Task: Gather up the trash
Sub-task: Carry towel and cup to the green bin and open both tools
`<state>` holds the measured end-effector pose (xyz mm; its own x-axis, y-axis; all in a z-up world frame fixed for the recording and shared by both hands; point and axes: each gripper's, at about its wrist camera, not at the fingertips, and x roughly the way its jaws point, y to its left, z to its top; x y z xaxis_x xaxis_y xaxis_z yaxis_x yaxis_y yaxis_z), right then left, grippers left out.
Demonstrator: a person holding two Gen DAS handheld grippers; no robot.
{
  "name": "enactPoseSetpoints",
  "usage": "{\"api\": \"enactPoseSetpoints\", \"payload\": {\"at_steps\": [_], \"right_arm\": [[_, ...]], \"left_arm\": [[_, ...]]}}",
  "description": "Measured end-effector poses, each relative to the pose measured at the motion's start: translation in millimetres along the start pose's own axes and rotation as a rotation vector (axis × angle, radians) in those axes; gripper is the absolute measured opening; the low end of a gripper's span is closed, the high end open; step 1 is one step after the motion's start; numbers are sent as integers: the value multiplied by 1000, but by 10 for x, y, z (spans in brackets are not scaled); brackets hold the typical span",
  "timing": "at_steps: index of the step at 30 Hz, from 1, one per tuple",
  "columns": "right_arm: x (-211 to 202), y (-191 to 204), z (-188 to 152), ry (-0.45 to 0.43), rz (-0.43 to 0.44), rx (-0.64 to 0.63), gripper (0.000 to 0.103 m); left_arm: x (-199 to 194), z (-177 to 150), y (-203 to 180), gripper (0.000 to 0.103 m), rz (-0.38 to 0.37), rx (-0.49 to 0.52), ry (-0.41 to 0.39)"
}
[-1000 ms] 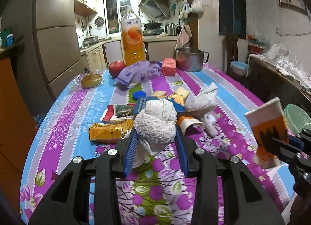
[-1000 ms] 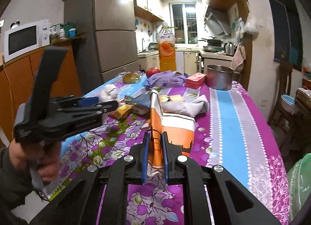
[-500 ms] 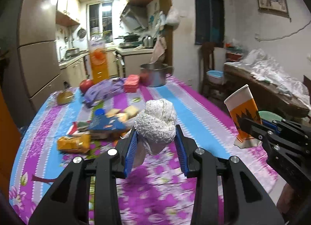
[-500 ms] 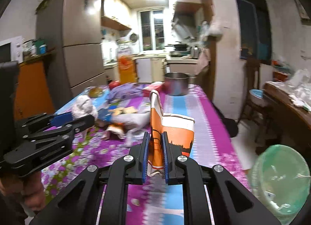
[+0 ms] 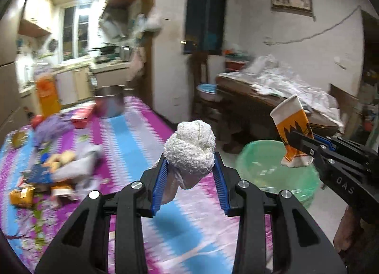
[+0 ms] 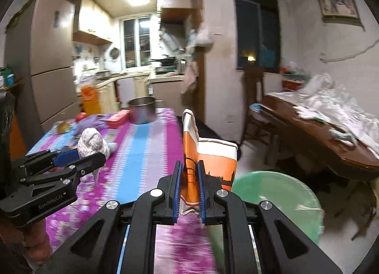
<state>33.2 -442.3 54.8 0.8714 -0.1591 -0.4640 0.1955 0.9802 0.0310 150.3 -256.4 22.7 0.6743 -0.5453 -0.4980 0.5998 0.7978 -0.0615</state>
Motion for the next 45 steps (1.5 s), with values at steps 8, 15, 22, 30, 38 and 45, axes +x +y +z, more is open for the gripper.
{"api": "enactPoseSetpoints", "payload": {"at_steps": [8,15,22,30,38,45], "right_arm": [[-3,-1044,-85,90,-130,93,13],[283,-1720,-325,220,-110,231,13],[692,-2041,-551,312,-75,334,14],[918,-2032,-703,346,-79,340,14],[937,-2004,-709,348,-82,331,14],[951,-2003,-736,350,-85,330,14]], "left_arm": [[504,111,-816,36,-159,74,67],[1086,51,-1373,36,-226,121,182],[1513,-138,-1420,36,-223,97,295],[1657,-233,-1385,36,-206,85,333],[1688,-239,-1394,36,-208,83,337],[1716,-236,-1404,36,-207,86,335]]}}
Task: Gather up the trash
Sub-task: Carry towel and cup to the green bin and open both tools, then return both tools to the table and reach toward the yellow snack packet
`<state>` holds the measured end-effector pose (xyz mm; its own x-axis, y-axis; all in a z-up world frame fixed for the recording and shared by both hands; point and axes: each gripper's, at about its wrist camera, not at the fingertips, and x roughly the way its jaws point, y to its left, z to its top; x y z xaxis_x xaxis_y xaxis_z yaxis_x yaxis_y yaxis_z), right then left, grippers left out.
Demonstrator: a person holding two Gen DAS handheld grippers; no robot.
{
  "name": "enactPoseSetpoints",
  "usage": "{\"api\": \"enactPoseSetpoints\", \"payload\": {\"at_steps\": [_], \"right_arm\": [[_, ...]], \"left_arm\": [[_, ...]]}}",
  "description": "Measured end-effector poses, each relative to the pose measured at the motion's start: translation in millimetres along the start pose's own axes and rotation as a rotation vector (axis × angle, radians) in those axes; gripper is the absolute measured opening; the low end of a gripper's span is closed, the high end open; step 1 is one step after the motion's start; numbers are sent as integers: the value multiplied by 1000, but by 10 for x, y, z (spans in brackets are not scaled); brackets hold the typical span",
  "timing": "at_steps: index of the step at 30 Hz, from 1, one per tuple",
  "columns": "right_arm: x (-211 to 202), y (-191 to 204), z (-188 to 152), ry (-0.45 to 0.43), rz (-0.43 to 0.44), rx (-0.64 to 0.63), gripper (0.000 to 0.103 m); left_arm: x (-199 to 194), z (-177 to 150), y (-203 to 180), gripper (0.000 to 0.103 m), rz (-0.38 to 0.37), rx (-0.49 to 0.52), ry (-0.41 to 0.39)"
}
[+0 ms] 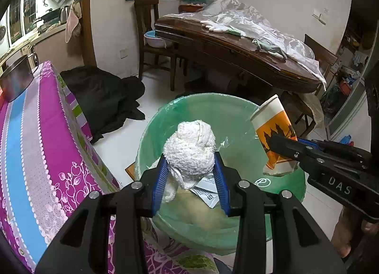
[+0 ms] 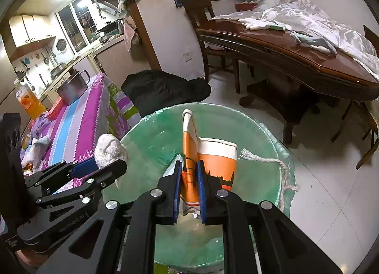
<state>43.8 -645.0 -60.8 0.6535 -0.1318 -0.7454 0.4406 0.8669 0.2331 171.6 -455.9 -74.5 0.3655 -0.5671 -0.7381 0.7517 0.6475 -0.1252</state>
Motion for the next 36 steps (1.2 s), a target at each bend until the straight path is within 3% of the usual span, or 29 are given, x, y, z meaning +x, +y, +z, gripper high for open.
{"api": "enactPoseSetpoints", "payload": {"at_steps": [6,7,8,9,10,15,18,23,30,33,36], "right_arm": [[23,4,-4,1,-8,-6,15],[28,1,-11,2,-11,-8,19],[28,-5,-20,-1,-20,-6,30],[18,-19,-29,-7,-24,-1,34],[1,-30,-35,-17,-24,6,37],[-48,-69,-47,-34,-25,21,40],[-119,-50,-50,-54,-19,19,47],[-393,86,-82,-136,-8,9,80],[-749,646,-268,-226,78,-49,94],[-817,959,-340,-236,142,-91,94],[-873,1374,-415,-247,195,-164,94]], "left_arm": [[2,4,-1,42,0,-1,-2],[12,6,-5,47,5,-2,-1],[22,8,-4,64,15,-4,-4],[20,15,-6,78,27,-6,-12],[22,23,-5,81,41,-9,-24],[1,62,64,86,62,-28,-33],[-94,54,90,92,71,-22,-63],[-416,-39,223,97,46,-14,-116],[-1014,-406,749,97,-8,-89,-106],[-1302,-607,993,97,35,-75,-162],[-1660,-803,1267,97,162,-106,-275]]}}
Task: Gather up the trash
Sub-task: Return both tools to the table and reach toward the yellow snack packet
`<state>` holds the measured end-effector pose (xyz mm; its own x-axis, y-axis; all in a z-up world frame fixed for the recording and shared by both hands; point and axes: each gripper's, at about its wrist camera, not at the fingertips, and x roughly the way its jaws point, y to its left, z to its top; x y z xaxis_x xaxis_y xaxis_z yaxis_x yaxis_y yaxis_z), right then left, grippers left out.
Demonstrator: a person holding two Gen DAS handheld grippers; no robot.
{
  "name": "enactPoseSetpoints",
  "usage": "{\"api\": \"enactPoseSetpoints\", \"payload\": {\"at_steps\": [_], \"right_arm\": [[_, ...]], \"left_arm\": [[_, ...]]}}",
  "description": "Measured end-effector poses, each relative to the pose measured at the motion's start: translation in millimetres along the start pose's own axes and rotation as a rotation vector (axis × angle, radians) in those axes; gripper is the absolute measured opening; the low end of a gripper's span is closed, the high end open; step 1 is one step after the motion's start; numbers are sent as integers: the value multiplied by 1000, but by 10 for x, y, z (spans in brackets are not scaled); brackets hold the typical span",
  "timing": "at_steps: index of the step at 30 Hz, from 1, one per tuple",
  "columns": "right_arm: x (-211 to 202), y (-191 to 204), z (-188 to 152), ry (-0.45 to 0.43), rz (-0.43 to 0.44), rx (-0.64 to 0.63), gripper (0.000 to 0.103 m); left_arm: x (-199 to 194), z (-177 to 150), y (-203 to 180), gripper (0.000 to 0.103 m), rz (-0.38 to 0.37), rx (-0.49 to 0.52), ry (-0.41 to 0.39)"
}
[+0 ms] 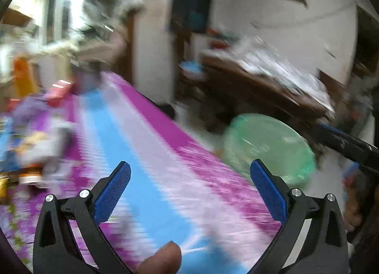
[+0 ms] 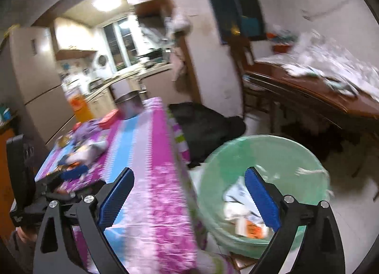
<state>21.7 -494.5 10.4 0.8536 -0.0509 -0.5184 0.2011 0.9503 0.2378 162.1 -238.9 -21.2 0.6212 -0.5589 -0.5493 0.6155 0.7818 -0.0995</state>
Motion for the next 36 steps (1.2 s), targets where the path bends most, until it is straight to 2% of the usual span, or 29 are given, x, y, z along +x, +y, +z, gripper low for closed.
{"api": "enactPoseSetpoints", "payload": {"at_steps": [2,5,7,9,12,18,21,22,23,26,30,33,36], "right_arm": [[20,268,-3,-2,32,-44,94],[58,619,-23,-3,73,-96,95],[95,829,-35,-3,102,-132,95],[146,1073,-62,4,128,-178,96],[235,1427,-107,21,174,-228,97],[413,2119,-192,47,270,-359,98],[540,2407,-252,66,317,-392,98],[579,2461,-269,73,327,-400,98],[631,2550,-300,85,339,-411,98],[800,2691,-356,116,369,-419,98],[985,2809,-416,165,410,-399,98],[1093,2866,-443,188,421,-386,98],[1164,2904,-462,205,435,-374,98]], "left_arm": [[-214,-11,247,98,63,-60,-58],[-443,-38,591,98,177,-106,-72],[-545,-69,828,98,273,-121,-50],[-627,-117,1145,98,342,-184,-12],[-752,-228,1550,97,486,-228,-3],[-1065,-565,2497,97,615,-338,75],[-1096,-590,2902,97,589,-363,141],[-1075,-595,3055,97,545,-383,170],[-1076,-609,3189,97,533,-412,180],[-1061,-603,3390,97,512,-462,179],[-927,-537,3497,97,480,-460,188],[-850,-512,3628,97,510,-491,177],[-774,-511,3728,97,494,-534,177]]}}
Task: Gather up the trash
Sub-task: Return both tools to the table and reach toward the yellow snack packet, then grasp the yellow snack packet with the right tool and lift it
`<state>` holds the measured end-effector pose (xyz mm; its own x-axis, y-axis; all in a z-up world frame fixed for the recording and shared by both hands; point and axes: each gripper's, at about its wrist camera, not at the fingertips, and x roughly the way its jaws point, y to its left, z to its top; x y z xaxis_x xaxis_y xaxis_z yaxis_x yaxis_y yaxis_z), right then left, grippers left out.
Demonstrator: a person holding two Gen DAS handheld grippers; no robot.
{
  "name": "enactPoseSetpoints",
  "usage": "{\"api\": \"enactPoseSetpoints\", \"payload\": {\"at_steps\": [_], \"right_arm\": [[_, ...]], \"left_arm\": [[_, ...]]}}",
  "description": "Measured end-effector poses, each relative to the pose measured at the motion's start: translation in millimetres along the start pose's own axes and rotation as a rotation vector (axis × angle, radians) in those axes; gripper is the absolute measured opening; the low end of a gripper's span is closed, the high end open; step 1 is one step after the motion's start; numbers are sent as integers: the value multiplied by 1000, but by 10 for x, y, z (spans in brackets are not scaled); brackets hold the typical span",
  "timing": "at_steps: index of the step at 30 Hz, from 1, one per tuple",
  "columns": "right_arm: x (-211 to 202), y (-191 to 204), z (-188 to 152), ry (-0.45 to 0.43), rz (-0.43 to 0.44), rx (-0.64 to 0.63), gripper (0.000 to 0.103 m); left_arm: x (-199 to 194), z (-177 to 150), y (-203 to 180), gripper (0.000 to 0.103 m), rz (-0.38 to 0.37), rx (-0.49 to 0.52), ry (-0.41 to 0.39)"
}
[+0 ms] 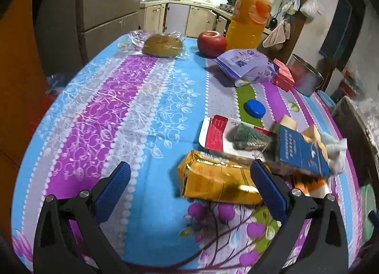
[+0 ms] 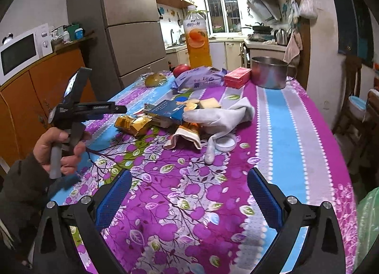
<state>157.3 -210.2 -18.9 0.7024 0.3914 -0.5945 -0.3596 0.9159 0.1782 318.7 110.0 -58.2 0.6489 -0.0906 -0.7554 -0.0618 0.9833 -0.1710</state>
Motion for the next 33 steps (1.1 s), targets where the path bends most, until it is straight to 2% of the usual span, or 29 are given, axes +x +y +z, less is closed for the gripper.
{"api": "enactPoseSetpoints", "payload": {"at_steps": [1,3,4,5,6,7,9,11,14,15,16,18,20,21,22,25,30,32,33], "right_arm": [[20,8,4,3,1,1,98],[35,19,14,2,-2,0,98],[30,13,22,-2,-5,-2,98],[28,4,42,-4,-7,-2,98],[31,-7,52,-6,-9,0,98],[41,-16,63,-4,-7,3,98],[66,-20,80,2,-1,4,98],[116,25,100,16,30,-4,98],[289,151,147,53,112,7,98],[359,162,159,70,137,39,98],[500,148,178,102,177,120,97],[829,181,210,165,264,261,95],[1074,279,232,199,275,329,82],[1196,316,244,216,274,370,80],[1329,376,282,222,237,404,75],[1496,528,363,211,148,432,75],[1713,715,418,207,-12,419,75],[1749,770,430,185,-64,374,67],[1739,728,413,184,-59,364,61]], "left_arm": [[52,-15,-27,97,-17,10,29],[100,-131,-189,97,-133,88,111],[47,-222,-306,97,-254,146,151],[-26,-298,-404,97,-341,201,174],[-182,-402,-526,97,-415,284,165],[-313,-454,-570,97,-440,327,133],[-502,-433,-485,97,-499,310,85],[-570,-340,-320,97,-485,256,42],[-587,-177,-34,97,-373,160,-9],[-587,-139,17,97,-347,140,-21],[-579,-84,88,97,-293,112,-35],[-562,20,145,97,-242,80,-43],[-515,126,152,97,-175,74,-56],[-502,165,150,97,-153,79,-64],[-486,206,169,97,-136,82,-73],[-442,368,217,97,-83,83,-105],[-363,499,240,97,-60,80,-118],[-319,512,226,97,-67,82,-114],[-291,498,216,97,-69,81,-111]]}}
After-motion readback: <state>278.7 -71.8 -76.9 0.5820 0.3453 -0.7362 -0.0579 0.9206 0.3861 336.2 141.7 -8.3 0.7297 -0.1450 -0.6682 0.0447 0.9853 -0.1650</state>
